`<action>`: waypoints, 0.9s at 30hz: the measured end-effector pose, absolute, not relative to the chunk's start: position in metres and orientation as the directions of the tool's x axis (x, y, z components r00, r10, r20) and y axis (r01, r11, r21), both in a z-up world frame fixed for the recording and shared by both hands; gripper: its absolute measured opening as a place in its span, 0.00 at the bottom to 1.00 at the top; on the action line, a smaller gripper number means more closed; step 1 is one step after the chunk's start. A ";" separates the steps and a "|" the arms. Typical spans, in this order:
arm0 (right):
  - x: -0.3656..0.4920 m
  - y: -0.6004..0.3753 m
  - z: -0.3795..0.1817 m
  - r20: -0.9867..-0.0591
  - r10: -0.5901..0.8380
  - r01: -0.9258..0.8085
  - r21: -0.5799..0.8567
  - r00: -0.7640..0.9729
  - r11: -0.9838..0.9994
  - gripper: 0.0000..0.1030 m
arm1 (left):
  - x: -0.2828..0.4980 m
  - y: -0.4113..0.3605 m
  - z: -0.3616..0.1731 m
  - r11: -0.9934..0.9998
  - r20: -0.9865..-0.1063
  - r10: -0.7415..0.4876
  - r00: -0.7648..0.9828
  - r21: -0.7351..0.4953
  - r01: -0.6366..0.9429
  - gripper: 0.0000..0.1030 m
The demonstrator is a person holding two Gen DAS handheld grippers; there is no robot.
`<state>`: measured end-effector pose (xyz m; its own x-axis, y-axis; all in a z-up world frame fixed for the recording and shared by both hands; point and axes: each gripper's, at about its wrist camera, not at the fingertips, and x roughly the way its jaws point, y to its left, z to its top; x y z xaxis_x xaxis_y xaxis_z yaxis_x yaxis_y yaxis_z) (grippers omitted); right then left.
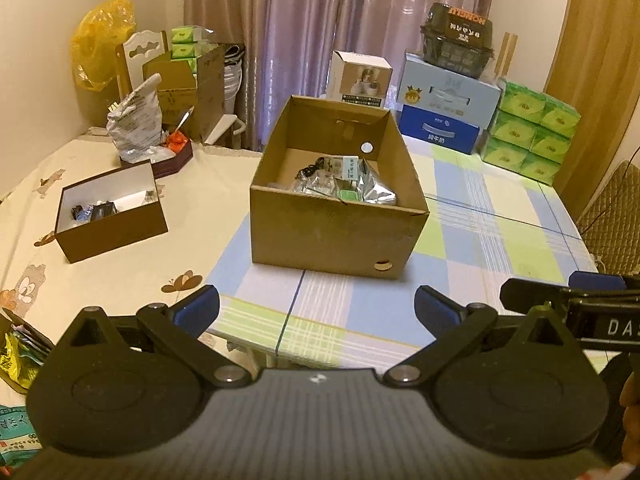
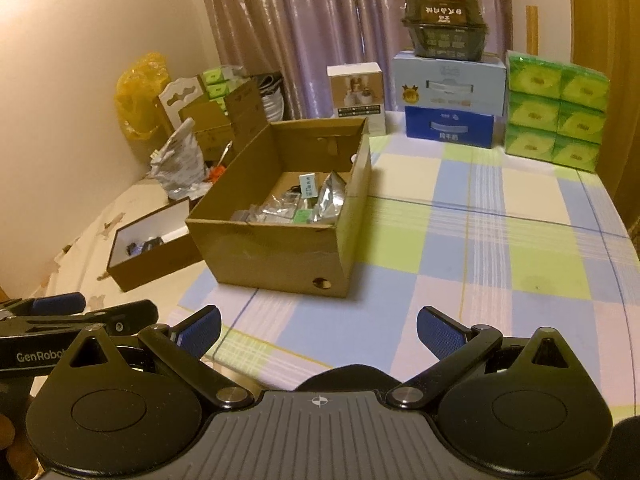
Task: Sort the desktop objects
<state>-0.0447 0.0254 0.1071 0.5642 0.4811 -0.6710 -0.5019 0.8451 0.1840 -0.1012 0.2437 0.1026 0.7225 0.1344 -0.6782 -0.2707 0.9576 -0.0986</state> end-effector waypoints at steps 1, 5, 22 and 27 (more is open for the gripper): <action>-0.044 0.025 0.107 -0.672 0.479 -0.499 0.184 0.565 0.847 0.98 | -0.100 0.244 0.102 0.957 -0.680 0.135 0.721 -0.098 -0.272 0.99; -0.042 0.024 0.106 -0.671 0.476 -0.494 0.184 0.569 0.850 0.98 | -0.100 0.244 0.100 0.957 -0.679 0.130 0.723 -0.104 -0.270 0.99; -0.035 0.027 0.098 -0.685 0.467 -0.487 0.184 0.559 0.854 0.98 | -0.095 0.243 0.095 0.957 -0.679 0.123 0.723 -0.112 -0.268 0.99; -0.035 0.030 0.095 -0.688 0.469 -0.490 0.186 0.554 0.852 0.98 | -0.095 0.245 0.094 0.955 -0.680 0.127 0.722 -0.112 -0.274 0.99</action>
<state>-0.0348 0.0296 0.0949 0.5542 0.4688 -0.6878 -0.4900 0.8517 0.1857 -0.0946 0.2452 0.0940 0.7217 0.1270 -0.6804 -0.2738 0.9552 -0.1122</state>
